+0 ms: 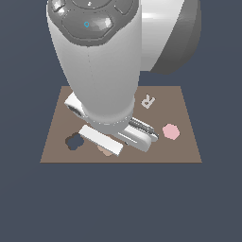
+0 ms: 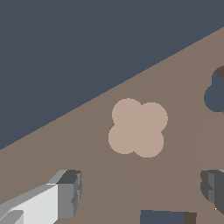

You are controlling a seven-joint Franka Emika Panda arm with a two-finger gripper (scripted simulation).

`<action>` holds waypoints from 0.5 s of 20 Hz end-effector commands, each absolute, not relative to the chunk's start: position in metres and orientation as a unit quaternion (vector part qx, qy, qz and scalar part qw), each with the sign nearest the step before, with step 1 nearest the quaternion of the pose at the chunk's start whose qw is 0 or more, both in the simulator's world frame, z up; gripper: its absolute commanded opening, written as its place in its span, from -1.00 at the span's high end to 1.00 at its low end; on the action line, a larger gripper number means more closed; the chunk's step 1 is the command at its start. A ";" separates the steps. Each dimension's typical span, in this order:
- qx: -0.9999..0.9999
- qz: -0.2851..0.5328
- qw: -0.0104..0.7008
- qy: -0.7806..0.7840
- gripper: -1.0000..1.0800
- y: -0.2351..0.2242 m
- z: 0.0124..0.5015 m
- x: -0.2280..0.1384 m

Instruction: Insert a designated object into the corresponding slot on a board.

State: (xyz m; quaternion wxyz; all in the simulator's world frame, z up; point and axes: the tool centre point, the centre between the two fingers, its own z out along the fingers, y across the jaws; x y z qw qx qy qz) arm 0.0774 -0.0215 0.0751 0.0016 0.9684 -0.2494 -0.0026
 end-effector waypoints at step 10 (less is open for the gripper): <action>0.946 0.000 0.000 -0.324 -0.92 -0.039 0.051 0.102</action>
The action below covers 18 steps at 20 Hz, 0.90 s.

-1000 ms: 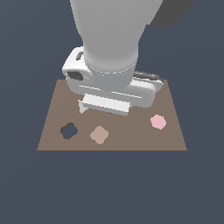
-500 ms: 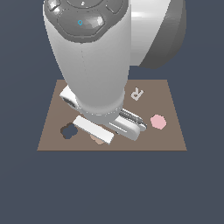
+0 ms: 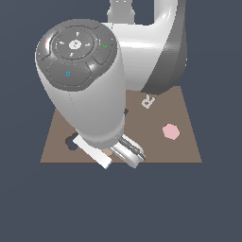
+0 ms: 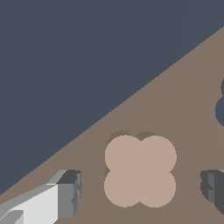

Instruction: Insert a designated object into the corresponding slot on a board.

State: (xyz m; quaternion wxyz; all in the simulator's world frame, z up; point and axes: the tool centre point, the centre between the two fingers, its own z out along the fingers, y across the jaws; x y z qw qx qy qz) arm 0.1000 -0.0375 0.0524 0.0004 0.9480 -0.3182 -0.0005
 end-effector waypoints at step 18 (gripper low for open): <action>0.945 0.000 0.000 -0.327 1.00 -0.040 0.030 0.103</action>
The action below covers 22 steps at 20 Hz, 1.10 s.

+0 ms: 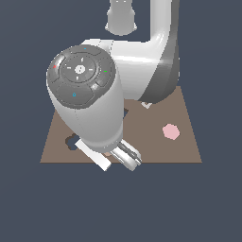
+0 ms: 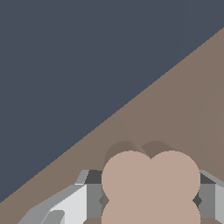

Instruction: Insert a designated object into the corresponding slot on a board.

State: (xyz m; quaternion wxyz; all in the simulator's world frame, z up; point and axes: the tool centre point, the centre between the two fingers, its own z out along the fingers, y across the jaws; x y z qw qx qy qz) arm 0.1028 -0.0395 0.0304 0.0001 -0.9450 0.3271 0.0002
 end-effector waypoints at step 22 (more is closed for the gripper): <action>-0.963 0.000 0.000 0.270 1.00 -0.039 0.031 0.096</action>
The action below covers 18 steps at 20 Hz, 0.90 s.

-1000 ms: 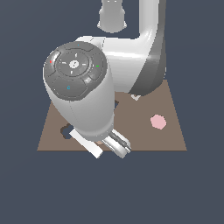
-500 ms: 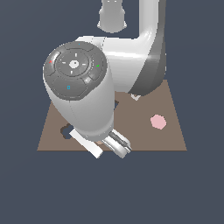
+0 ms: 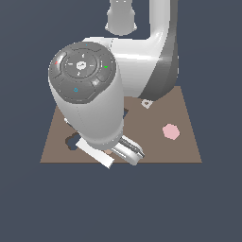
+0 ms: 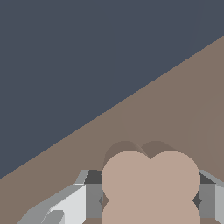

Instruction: Insert a designated object into the corresponding slot on a board.

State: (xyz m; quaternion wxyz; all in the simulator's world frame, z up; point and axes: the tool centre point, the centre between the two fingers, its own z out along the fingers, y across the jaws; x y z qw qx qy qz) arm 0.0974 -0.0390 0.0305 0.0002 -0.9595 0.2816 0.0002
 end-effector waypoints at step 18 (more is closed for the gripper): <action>-1.000 0.000 0.000 -0.001 1.00 -0.048 0.033 0.066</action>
